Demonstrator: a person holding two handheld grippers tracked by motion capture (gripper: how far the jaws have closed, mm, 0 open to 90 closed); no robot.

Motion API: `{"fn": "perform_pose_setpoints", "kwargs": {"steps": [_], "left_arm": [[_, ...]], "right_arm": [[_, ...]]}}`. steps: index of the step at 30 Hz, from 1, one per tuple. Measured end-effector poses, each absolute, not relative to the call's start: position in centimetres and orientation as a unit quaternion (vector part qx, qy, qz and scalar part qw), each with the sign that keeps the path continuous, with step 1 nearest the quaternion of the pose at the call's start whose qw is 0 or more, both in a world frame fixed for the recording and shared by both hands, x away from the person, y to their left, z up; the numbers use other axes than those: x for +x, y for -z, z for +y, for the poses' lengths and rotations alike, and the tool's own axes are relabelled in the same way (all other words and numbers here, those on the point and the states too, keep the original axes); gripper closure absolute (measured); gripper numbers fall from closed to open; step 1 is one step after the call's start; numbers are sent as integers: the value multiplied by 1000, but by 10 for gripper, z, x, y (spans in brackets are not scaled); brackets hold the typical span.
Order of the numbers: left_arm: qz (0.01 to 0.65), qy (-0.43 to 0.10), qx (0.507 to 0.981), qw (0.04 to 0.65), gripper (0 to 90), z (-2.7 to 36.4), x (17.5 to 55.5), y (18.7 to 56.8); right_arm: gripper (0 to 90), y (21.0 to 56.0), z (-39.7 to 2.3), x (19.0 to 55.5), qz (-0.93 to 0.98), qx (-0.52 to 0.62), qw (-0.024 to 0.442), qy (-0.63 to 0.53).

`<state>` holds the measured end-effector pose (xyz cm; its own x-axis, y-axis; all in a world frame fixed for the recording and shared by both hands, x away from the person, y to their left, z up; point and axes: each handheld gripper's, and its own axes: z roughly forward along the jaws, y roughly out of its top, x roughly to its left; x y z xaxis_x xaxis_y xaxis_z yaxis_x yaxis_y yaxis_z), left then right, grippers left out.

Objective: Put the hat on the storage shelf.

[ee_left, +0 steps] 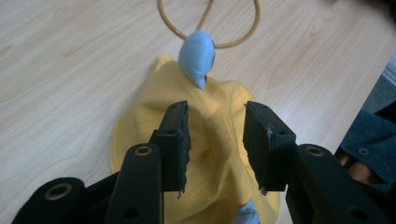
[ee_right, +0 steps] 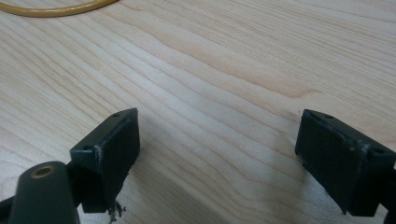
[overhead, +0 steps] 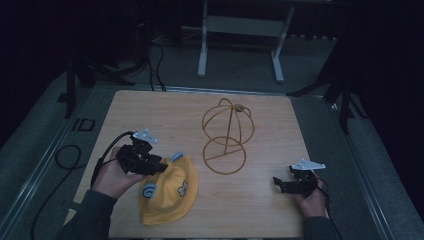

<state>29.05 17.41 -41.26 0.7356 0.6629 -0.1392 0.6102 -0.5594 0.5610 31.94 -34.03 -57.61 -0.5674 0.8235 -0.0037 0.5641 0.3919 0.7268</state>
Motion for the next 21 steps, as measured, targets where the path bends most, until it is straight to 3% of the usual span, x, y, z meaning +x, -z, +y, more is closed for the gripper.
{"fn": "perform_pose_setpoints", "kwargs": {"steps": [16, 21], "left_arm": [[357, -11, 912, 202, 603, 153, 299, 436], [354, 3, 916, 186, 661, 149, 302, 439]], "right_arm": [[138, 576, -340, 319, 814, 426, 186, -349], [138, 576, -340, 319, 814, 426, 186, -349]]}}
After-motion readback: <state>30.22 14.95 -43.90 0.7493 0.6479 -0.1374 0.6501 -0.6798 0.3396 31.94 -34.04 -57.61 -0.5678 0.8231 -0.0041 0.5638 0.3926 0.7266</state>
